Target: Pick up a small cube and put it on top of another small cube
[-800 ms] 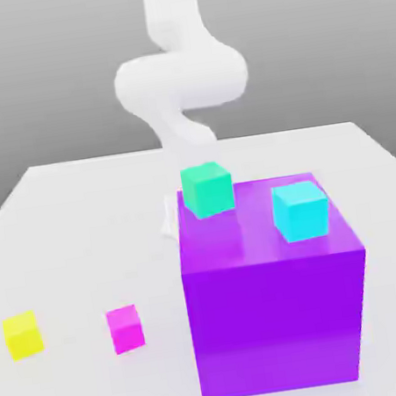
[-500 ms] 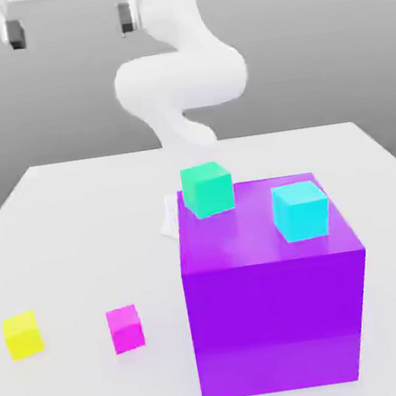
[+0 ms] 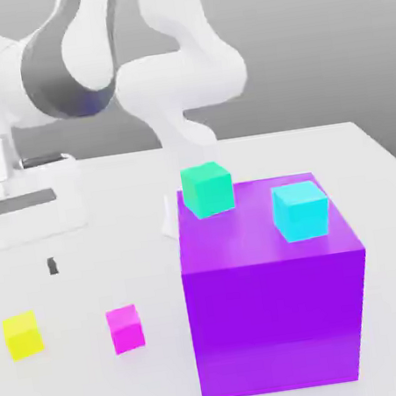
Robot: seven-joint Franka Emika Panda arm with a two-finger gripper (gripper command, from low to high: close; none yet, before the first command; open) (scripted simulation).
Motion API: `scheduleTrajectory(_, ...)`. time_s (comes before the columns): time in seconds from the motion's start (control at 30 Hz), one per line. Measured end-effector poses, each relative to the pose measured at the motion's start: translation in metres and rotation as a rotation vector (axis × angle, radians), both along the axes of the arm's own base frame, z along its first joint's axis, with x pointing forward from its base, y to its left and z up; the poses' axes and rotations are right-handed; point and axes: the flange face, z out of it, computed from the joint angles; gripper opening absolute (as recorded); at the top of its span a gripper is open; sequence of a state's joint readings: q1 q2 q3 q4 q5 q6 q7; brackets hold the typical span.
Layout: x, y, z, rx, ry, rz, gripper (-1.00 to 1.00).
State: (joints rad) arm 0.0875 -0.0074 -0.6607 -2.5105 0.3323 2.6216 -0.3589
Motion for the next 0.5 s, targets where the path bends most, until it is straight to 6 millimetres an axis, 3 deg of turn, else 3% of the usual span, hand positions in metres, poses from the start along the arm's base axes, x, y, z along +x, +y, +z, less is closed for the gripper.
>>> scheduleTrajectory(0.27, -0.082, -0.052, -0.091, -0.069, 0.183, 0.089, 0.0)
scheduleTrajectory(0.5, -0.091, -0.06, -0.145, -0.083, 0.204, 0.102, 0.0)
